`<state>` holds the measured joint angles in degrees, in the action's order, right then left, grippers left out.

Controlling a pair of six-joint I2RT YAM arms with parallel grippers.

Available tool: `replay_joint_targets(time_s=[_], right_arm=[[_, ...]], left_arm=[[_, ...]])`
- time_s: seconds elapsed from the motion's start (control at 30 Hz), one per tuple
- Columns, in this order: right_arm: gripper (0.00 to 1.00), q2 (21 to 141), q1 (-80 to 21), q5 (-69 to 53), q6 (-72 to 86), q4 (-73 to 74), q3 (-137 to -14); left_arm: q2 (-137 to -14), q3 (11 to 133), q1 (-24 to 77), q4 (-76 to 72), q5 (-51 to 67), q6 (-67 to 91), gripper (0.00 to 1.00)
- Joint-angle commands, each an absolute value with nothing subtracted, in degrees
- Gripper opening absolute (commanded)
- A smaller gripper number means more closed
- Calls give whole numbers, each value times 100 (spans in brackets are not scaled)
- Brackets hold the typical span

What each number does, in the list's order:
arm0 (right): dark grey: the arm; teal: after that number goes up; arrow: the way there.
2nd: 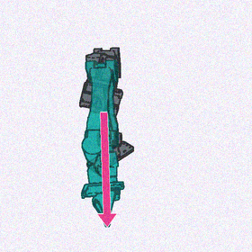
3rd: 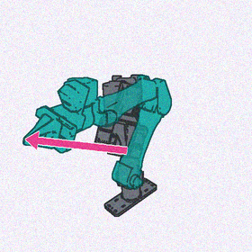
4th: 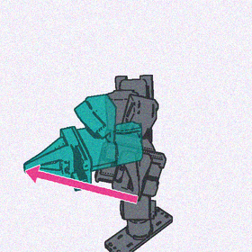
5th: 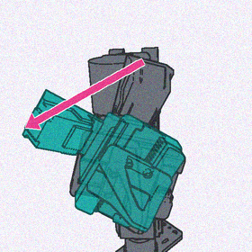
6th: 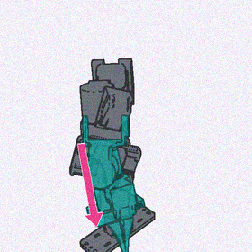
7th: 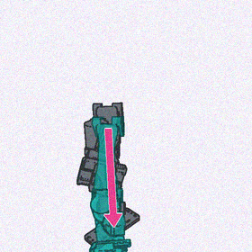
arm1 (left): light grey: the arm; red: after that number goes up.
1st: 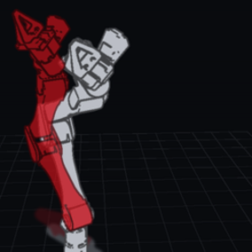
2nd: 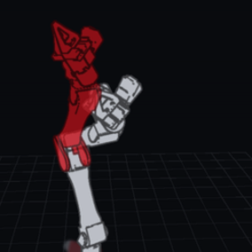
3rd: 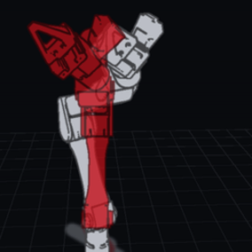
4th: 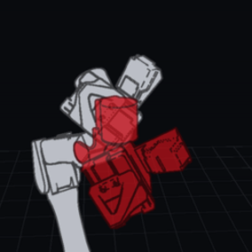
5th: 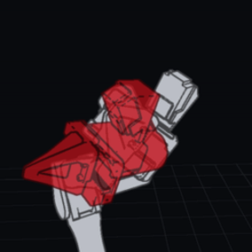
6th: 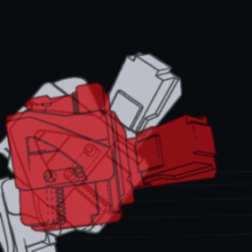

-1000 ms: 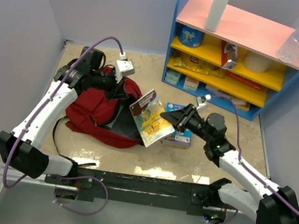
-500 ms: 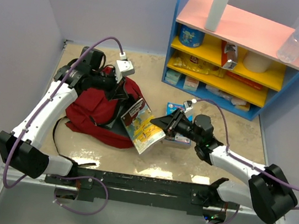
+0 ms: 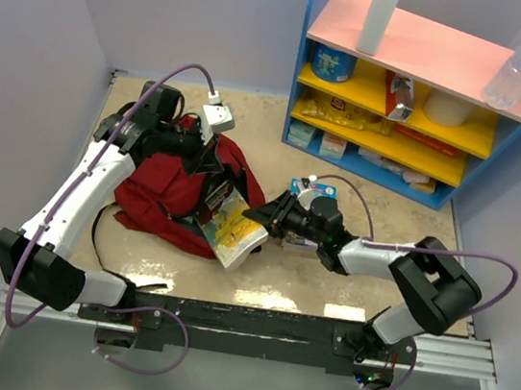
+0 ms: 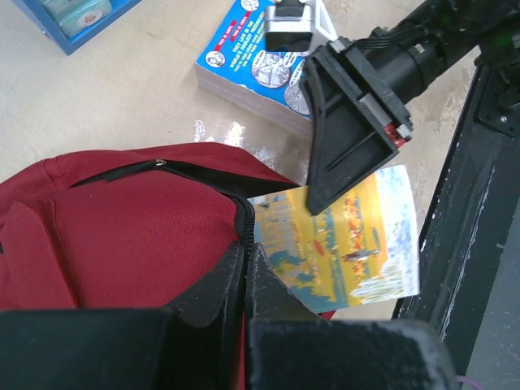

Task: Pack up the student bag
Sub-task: Place the book in the student bag.

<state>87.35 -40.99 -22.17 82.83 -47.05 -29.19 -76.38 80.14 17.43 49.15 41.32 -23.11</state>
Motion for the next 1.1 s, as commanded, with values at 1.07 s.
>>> replay_joint_targets(time_s=[1.07], right_arm=[[0, 10432, -5624, 3127, 8042, -4503, -6309]], left_arm=[[-7356, 8754, 1767, 5537, 4456, -2558, 0]])
